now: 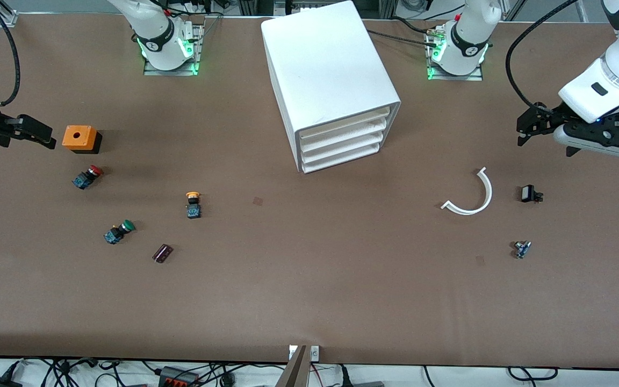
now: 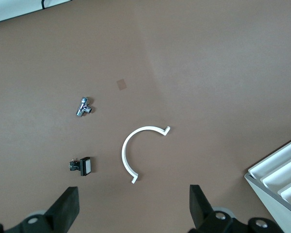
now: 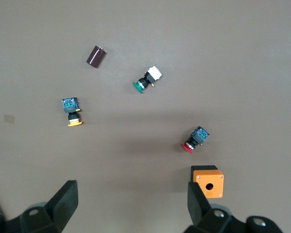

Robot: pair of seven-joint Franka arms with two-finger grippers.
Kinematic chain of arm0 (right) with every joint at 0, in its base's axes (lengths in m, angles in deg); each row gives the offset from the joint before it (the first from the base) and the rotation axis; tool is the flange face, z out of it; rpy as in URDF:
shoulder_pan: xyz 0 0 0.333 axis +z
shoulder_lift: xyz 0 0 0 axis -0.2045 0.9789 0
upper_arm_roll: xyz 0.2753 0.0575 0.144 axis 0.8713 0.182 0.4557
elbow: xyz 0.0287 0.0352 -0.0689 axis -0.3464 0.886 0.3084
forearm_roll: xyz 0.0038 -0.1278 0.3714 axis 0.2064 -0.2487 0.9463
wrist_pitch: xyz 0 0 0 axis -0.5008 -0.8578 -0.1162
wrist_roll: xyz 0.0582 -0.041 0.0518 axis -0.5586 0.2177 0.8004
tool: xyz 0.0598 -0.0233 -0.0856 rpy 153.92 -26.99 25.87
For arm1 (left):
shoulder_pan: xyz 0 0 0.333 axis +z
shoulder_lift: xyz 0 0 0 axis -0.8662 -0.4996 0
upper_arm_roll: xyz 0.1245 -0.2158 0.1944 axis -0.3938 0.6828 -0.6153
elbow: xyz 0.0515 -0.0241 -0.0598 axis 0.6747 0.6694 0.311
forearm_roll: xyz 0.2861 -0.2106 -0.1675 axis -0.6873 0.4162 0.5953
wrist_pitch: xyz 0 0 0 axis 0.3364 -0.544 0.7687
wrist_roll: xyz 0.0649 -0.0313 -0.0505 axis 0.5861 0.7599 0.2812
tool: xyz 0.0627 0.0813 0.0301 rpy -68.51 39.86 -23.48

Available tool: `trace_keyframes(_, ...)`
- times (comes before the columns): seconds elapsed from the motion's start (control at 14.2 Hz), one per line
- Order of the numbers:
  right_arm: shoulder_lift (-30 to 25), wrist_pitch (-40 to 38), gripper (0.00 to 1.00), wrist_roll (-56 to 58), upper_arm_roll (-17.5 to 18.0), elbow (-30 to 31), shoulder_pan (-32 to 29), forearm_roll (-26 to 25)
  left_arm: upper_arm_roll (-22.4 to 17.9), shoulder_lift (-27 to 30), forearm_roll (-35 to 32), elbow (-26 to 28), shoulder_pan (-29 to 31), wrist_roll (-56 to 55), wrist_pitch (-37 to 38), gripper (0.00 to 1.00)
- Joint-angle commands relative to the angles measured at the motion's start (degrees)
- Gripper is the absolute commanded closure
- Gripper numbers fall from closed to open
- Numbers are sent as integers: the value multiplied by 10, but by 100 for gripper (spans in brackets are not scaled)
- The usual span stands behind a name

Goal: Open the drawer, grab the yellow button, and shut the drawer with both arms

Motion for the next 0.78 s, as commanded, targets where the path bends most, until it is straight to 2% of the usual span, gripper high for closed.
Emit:
trace_keyframes(0.0, -15, 8, 0, -1, 5, 20, -3, -1, 1, -9, 9, -19, -1, 11, 12, 0)
trace_keyframes(0.71, -14, 14, 0, 6, 8, 20, -3, -7, 3, -9, 8, -19, -1, 11, 12, 0)
